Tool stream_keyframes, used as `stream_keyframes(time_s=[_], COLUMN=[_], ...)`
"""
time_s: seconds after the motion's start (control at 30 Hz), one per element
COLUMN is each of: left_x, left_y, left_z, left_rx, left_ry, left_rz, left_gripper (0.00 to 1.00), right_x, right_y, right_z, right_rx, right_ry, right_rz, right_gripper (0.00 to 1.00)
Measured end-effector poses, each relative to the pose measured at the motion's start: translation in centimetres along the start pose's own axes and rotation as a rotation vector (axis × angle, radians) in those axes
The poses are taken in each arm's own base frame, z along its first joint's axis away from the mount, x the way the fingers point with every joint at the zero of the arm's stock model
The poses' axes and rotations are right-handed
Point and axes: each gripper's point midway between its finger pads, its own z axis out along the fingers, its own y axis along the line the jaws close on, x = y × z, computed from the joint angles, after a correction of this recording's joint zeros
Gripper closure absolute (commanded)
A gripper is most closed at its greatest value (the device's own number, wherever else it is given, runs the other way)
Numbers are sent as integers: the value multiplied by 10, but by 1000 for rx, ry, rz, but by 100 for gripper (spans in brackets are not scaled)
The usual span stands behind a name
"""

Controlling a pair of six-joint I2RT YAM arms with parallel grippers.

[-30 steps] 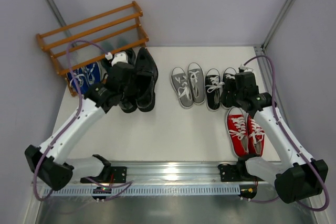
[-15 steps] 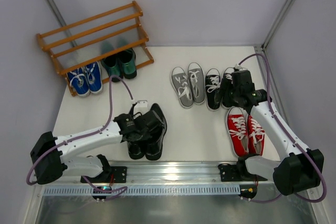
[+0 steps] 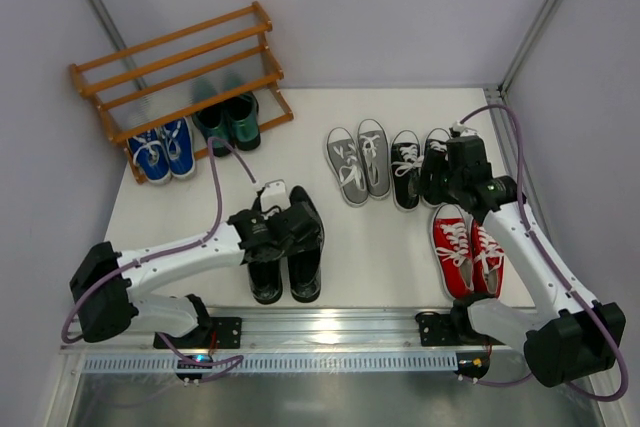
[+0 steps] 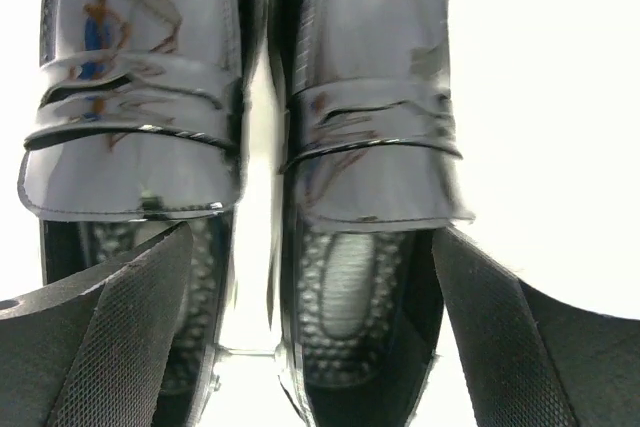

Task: Place and organize the shoes onto the shoe shelf

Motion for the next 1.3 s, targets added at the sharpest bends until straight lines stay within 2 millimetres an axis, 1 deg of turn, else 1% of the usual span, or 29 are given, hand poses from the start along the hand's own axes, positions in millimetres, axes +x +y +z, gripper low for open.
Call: stream_keyframes(time_s=[0.03, 0.1, 0.13, 0.2, 0.23, 0.27, 0.3, 0.33, 0.37, 0.43, 0.47, 0.5, 0.57, 0.6, 0.7, 0.8, 1.0, 1.13, 1.23, 1.3], left_x=[-5, -24, -42, -91, -124, -155, -181, -208, -231, -258, -267, -271, -273, -274, -286, -301, -331, -353, -372, -382], left_y=[-5, -22, -35, -58, -61, -55, -43, -24, -2, 32, 43, 51, 69, 78, 99, 117, 148, 169, 180, 183], left_z=[-3, -12, -18, -25, -23, -17, -10, -3, 5, 15, 17, 19, 27, 34, 55, 69, 78, 87, 96, 104], left_rx=[2, 33, 67, 160, 210, 229, 230, 221, 205, 178, 190, 205, 230, 240, 243, 259, 298, 285, 281, 283], left_ry=[-3, -36, -65, -125, -160, -203, -247, -299, -350, -443, -496, -538, -602, -627, -683, -755, -884, -935, -956, -959], left_rz=[-2, -30, -69, -214, -328, -425, -511, -604, -692, -824, -889, -941, -1050, -1107, -1218, -1308, -1413, -1452, -1475, -1482], left_gripper=[0, 0, 0, 0, 0, 0, 0, 0, 0, 0, 0, 0, 0, 0, 1, 3, 8, 11, 12, 13], right_x=[-1, -4, -5, -6, -6, -6, -7, -7, -7, -9, -9, -10, -10, -10, -4, 3, 7, 11, 15, 16], right_y=[0, -1, -1, -1, -1, -1, -1, -1, -1, 0, 0, 0, -1, -1, -4, -7, -9, -9, -9, -9], right_z=[-2, -5, -6, -8, -9, -9, -10, -11, -12, -16, -18, -20, -24, -26, -27, -27, -26, -20, -14, -10], right_rx=[1, 1, 2, -1, -2, -3, -5, -6, -8, -13, -15, -18, -23, -26, -23, -12, -8, -3, 7, 12], right_ry=[-7, -22, -28, -35, -38, -40, -42, -44, -48, -60, -65, -71, -81, -86, -78, -56, -39, -12, 17, 33], right_rz=[0, 1, 2, 3, 3, 4, 4, 5, 5, 7, 7, 8, 9, 10, 8, 0, -16, -20, -24, -25], right_gripper=[28, 28, 28, 28, 28, 28, 27, 28, 28, 27, 28, 28, 28, 28, 28, 28, 28, 28, 28, 28])
